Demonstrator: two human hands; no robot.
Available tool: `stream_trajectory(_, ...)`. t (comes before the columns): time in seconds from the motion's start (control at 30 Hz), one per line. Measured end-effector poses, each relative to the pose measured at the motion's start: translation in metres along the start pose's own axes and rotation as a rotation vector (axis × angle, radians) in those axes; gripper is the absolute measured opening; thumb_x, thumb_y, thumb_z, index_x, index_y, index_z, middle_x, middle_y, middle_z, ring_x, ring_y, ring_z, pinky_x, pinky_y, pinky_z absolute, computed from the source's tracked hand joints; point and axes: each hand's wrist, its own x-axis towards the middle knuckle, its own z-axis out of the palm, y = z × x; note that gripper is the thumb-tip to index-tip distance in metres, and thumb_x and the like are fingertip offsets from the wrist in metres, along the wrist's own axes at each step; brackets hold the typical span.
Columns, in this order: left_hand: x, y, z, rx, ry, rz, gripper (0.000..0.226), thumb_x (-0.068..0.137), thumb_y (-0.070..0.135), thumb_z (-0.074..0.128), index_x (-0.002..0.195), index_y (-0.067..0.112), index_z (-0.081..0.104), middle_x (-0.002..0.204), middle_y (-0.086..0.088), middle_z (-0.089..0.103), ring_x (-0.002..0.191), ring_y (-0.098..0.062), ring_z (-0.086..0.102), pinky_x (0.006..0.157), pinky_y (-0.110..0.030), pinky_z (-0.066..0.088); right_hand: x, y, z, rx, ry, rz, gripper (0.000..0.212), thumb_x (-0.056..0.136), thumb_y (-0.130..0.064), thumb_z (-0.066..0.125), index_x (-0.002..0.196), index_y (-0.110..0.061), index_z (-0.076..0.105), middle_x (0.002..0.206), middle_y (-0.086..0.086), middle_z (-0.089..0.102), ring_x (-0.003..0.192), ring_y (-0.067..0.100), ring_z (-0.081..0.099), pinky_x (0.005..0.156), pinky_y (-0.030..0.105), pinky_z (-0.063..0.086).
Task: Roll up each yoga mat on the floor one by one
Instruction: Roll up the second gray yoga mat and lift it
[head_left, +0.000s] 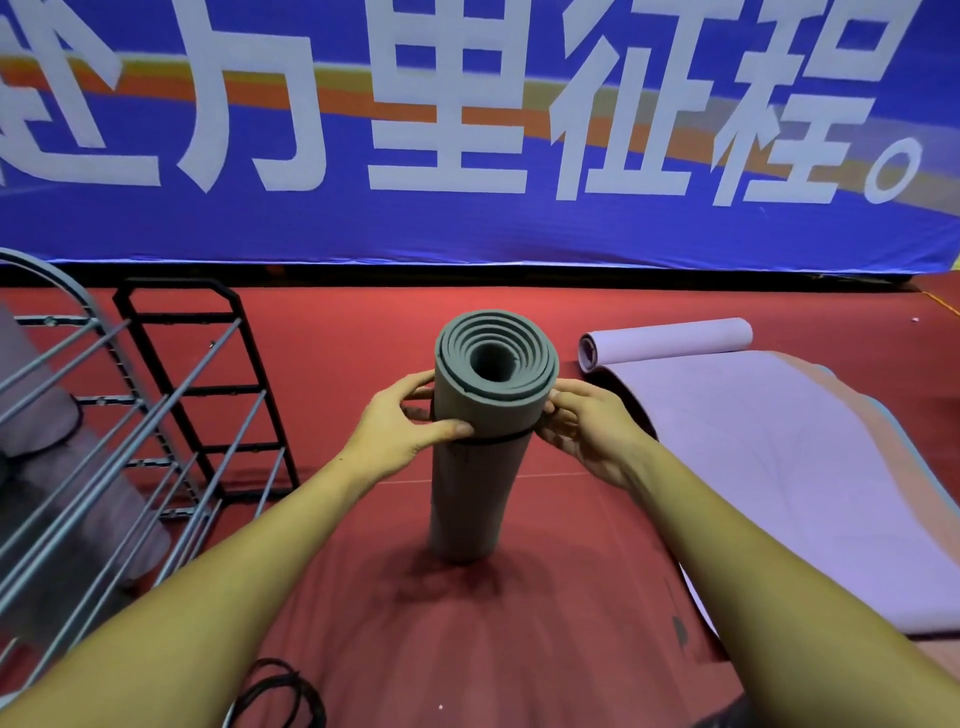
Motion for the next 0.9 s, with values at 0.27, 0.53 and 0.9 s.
stream_trajectory(0.27,0.012,-0.002,0.0,-0.336,0.06,-0.195,0.038,0.095,-0.009,0.066,0.121,0.017,0.074,0.114,-0.006,0.079,0.113,-0.022,0.073,0.1,-0.035,0.058,0.031,0.018,0.005,0.038,0.238,-0.126,0.018,0.098,-0.01,0.07,0.112,0.001,0.068,0.08,0.011,0.07,0.076,0.02,0.069,0.078,0.035,0.064)
stream_trajectory(0.53,0.057,-0.013,0.0,-0.228,0.325,-0.295,0.014,0.092,-0.001,0.072,0.103,0.007,0.069,0.077,-0.015,0.068,0.06,-0.021,0.062,0.058,-0.041,0.061,0.075,0.032,0.027,0.034,0.291,-0.2,0.015,0.096,-0.009,0.073,0.086,0.001,0.068,0.078,0.014,0.072,0.067,0.017,0.07,0.066,0.026,0.059)
stream_trajectory(0.9,0.077,-0.125,0.031,-0.112,0.434,-0.555,0.012,0.087,0.006,0.078,0.091,0.011,0.068,0.058,-0.006,0.059,0.039,-0.018,0.047,0.049,-0.028,0.047,0.136,0.118,-0.005,-0.305,0.381,-0.013,0.02,0.097,-0.006,0.071,0.078,-0.003,0.064,0.068,0.01,0.067,0.061,0.02,0.064,0.061,0.036,0.057)
